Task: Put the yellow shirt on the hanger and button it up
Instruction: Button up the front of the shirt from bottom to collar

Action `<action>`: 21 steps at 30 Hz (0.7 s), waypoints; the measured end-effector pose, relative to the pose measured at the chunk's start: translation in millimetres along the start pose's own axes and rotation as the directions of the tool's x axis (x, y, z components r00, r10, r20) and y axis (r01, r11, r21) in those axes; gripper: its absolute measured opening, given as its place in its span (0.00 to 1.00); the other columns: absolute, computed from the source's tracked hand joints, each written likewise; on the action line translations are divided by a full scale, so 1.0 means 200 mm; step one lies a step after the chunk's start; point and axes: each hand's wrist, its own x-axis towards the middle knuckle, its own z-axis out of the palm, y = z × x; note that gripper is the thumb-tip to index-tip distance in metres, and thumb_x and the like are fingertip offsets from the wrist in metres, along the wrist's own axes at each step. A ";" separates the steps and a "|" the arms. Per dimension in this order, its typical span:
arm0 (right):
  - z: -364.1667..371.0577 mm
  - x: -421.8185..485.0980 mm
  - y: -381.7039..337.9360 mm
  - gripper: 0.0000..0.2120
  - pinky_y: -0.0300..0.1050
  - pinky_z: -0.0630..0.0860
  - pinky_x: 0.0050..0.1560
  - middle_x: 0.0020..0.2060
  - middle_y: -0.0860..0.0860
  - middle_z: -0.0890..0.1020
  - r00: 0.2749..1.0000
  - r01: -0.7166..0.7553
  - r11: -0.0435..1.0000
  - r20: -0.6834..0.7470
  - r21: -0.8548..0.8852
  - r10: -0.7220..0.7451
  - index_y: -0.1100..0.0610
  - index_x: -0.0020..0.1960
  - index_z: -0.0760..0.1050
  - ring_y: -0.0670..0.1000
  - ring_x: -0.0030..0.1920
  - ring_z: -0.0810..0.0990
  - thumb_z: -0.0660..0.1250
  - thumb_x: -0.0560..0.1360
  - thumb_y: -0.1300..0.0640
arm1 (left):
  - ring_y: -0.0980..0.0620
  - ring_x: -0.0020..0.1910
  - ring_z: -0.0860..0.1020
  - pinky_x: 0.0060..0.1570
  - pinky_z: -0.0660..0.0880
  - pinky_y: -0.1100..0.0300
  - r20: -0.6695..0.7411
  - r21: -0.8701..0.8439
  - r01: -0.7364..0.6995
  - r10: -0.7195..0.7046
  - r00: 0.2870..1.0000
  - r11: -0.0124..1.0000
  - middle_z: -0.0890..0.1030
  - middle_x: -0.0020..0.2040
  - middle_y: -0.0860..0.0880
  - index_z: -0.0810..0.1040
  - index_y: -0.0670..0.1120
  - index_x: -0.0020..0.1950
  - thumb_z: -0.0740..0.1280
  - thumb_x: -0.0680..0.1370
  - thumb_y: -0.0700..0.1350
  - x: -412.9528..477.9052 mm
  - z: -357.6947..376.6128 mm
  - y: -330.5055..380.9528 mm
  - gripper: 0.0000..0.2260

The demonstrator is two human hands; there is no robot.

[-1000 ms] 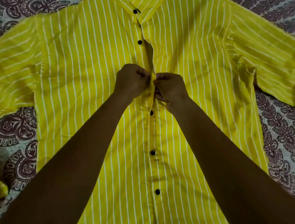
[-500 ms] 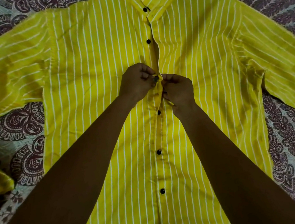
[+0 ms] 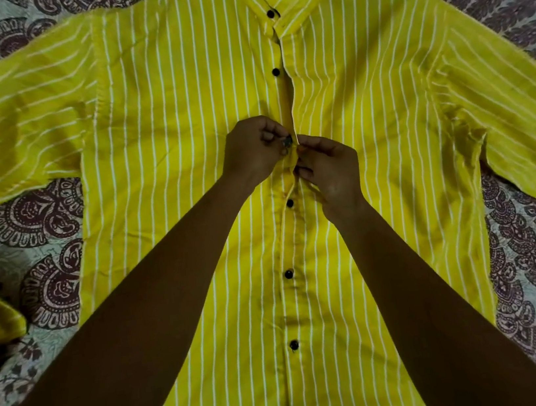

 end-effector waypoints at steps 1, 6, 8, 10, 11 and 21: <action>0.00 0.00 -0.01 0.13 0.38 0.76 0.36 0.29 0.53 0.80 1.000 -0.009 1.000 0.008 0.001 0.009 0.55 0.39 0.79 0.48 0.31 0.78 0.62 0.73 0.70 | 0.43 0.43 0.81 0.49 0.78 0.46 -0.007 0.004 -0.005 0.005 1.000 1.000 0.79 0.38 0.45 0.80 0.39 0.44 0.69 0.71 0.33 0.00 0.00 0.00 0.03; -0.04 0.04 -0.06 0.07 0.35 0.77 0.33 0.30 0.51 0.81 0.990 -0.051 0.993 0.126 -0.102 0.064 0.56 0.41 0.78 0.45 0.31 0.80 0.64 0.76 0.63 | 0.51 0.37 0.78 0.48 0.78 0.51 -0.022 0.007 0.015 -0.015 1.000 1.000 0.80 0.36 0.47 0.81 0.39 0.42 0.72 0.70 0.41 -0.02 -0.01 0.03 0.06; -0.04 0.06 -0.06 0.07 0.35 0.74 0.27 0.25 0.48 0.80 0.988 -0.029 0.989 0.143 -0.146 0.050 0.57 0.39 0.77 0.43 0.26 0.78 0.66 0.74 0.65 | 0.47 0.37 0.80 0.46 0.77 0.50 -0.048 -0.017 0.059 -0.060 0.997 0.998 0.81 0.34 0.45 0.81 0.39 0.40 0.70 0.68 0.48 -0.02 0.00 0.05 0.12; -0.02 0.08 -0.05 0.07 0.36 0.73 0.25 0.23 0.49 0.79 0.995 0.032 0.973 0.097 -0.227 -0.010 0.57 0.37 0.77 0.44 0.24 0.78 0.70 0.72 0.64 | 0.48 0.36 0.80 0.43 0.76 0.56 -0.068 -0.003 0.075 -0.075 0.995 0.997 0.81 0.34 0.44 0.81 0.39 0.40 0.71 0.70 0.52 -0.01 0.01 0.05 0.15; -0.01 0.09 -0.03 0.08 0.37 0.73 0.26 0.24 0.50 0.79 0.997 0.067 0.960 0.063 -0.270 -0.052 0.56 0.35 0.77 0.45 0.25 0.78 0.71 0.71 0.64 | 0.53 0.34 0.78 0.38 0.74 0.64 -0.073 0.025 0.065 -0.063 0.995 0.998 0.80 0.32 0.48 0.81 0.40 0.41 0.71 0.71 0.50 -0.01 0.01 0.05 0.13; -0.02 0.09 0.01 0.09 0.37 0.75 0.29 0.26 0.47 0.81 0.994 0.094 0.976 0.077 -0.195 -0.080 0.55 0.36 0.78 0.44 0.27 0.79 0.69 0.73 0.65 | 0.52 0.35 0.78 0.43 0.76 0.55 -0.142 -0.051 0.040 -0.047 0.989 0.998 0.79 0.34 0.49 0.78 0.43 0.41 0.72 0.71 0.40 -0.03 0.02 0.00 0.04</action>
